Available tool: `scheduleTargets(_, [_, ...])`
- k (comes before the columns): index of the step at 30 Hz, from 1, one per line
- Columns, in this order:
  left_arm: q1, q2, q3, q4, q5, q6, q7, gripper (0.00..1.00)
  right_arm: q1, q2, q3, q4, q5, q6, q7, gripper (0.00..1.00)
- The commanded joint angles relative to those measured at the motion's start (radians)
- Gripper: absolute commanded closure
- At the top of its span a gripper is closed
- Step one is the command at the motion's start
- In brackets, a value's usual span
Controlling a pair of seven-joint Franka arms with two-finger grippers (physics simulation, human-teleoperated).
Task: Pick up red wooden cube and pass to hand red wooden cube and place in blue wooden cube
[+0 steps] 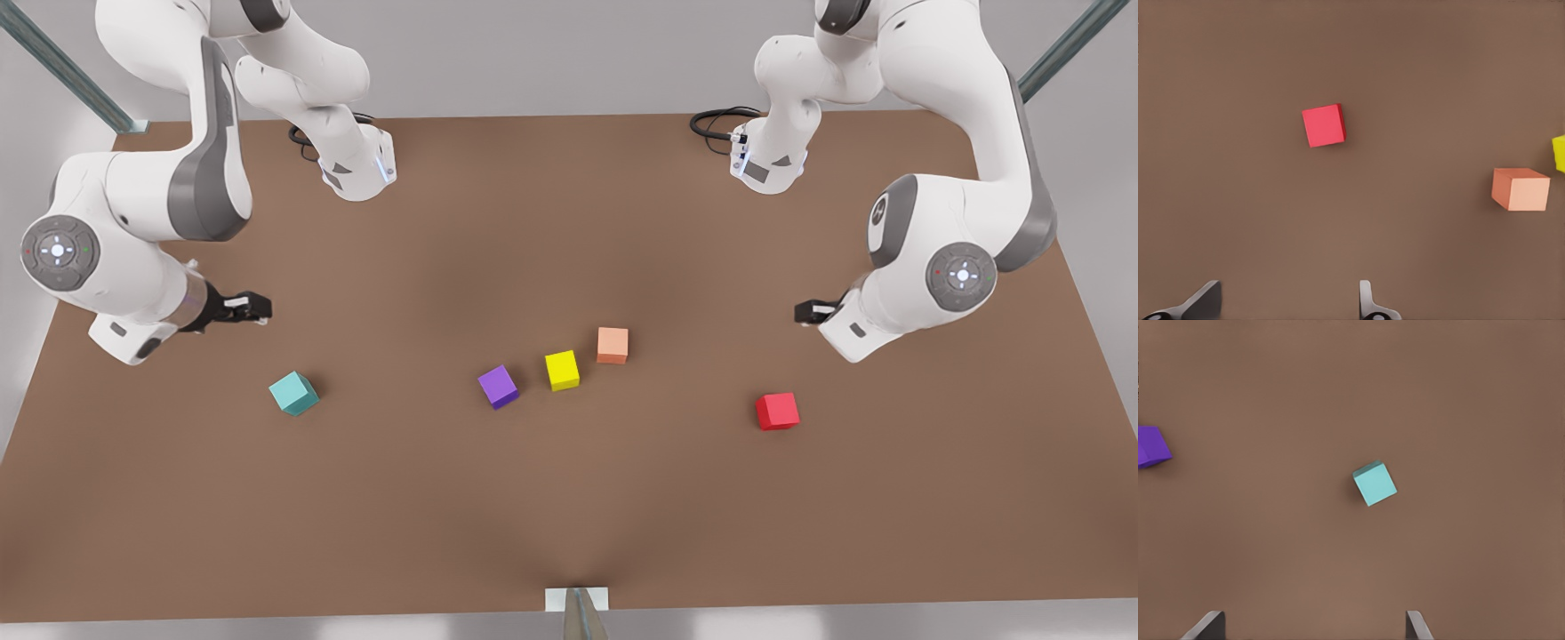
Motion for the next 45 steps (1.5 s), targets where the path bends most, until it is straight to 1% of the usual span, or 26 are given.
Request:
scheduleTargets(1, [0.0,-0.002,0.001,-0.002,-0.004,0.061,-0.001,0.0,-0.007,-0.001,0.0,0.0,0.003,0.058,-0.073,0.0])
scheduleTargets(2, [0.0,-0.001,0.001,-0.004,-0.004,0.061,-0.002,0.0,-0.007,0.0,0.0,0.0,0.002,0.058,-0.073,0.0])
scheduleTargets(4, [0.0,0.103,0.004,0.007,0.002,0.09,-0.004,0.0,-0.013,0.002,0.0,0.0,0.007,0.06,-0.073,0.0])
scheduleTargets(5, [0.017,0.163,0.005,0.01,-0.01,0.191,-0.018,0.0,-0.015,0.003,-0.002,-0.002,0.007,0.06,-0.073,0.0])
scheduleTargets(6, [0.019,0.26,0.007,0.034,-0.03,0.27,-0.018,0.0,-0.015,0.005,-0.002,-0.003,0.007,0.06,-0.073,0.0])
scheduleTargets(7, [0.019,0.34,0.005,0.061,-0.03,0.296,-0.045,0.0,-0.015,0.005,-0.002,-0.005,0.007,0.06,-0.073,0.0])
scheduleTargets(8, [0.028,0.375,0.005,0.056,-0.048,0.385,-0.055,0.0,-0.015,0.003,-0.002,-0.01,0.007,0.058,-0.073,0.0])
scheduleTargets(9, [0.031,0.394,0.007,0.048,-0.064,0.432,-0.053,0.0,-0.015,0.003,-0.002,-0.011,0.007,0.06,-0.073,0.0])
scheduleTargets(13, [0.032,0.412,0.007,-0.022,-0.065,0.538,-0.07,0.0,-0.015,0.005,-0.002,-0.013,0.007,0.058,-0.073,0.0])
scheduleTargets(15, [0.034,0.407,0.007,-0.041,-0.065,0.538,-0.174,0.0,-0.015,0.005,-0.002,-0.014,0.007,0.058,-0.073,0.0])
scheduleTargets(19, [0.046,0.412,0.007,-0.073,-0.065,0.541,-0.179,0.0,-0.015,0.006,-0.002,-0.014,0.008,0.06,-0.073,0.0])
scheduleTargets(21, [0.046,0.412,0.007,-0.11,-0.065,0.577,-0.18,0.0,-0.015,0.006,-0.002,-0.014,0.008,0.06,-0.073,0.0])
scheduleTargets(32, [0.051,0.481,0.007,-0.111,-0.067,0.656,-0.18,0.0,-0.015,0.008,0.0,-0.014,0.008,0.06,-0.073,0.0])
scheduleTargets(41, [0.058,0.518,0.004,-0.113,-0.067,0.679,-0.176,0.0,-0.013,0.009,0.0,-0.014,0.008,0.058,-0.073,0.0])
scheduleTargets(42, [0.06,0.518,0.002,-0.113,-0.065,0.692,-0.171,0.19,-0.015,0.009,0.0,-0.014,0.008,0.06,-0.073,0.0])
scheduleTargets(43, [0.061,0.518,0.002,-0.111,-0.064,0.692,-0.17,0.3,-0.013,0.009,0.0,-0.014,0.008,0.058,-0.073,0.0])
scheduleTargets(44, [0.061,0.516,0.002,-0.11,-0.064,0.692,-0.17,0.3,-0.013,0.009,0.0,-0.014,0.008,0.058,-0.073,0.0])
scheduleTargets(45, [0.061,0.516,0.001,-0.11,-0.064,0.692,-0.17,0.32,-0.013,0.009,0.0,-0.014,0.008,0.058,-0.073,0.0])
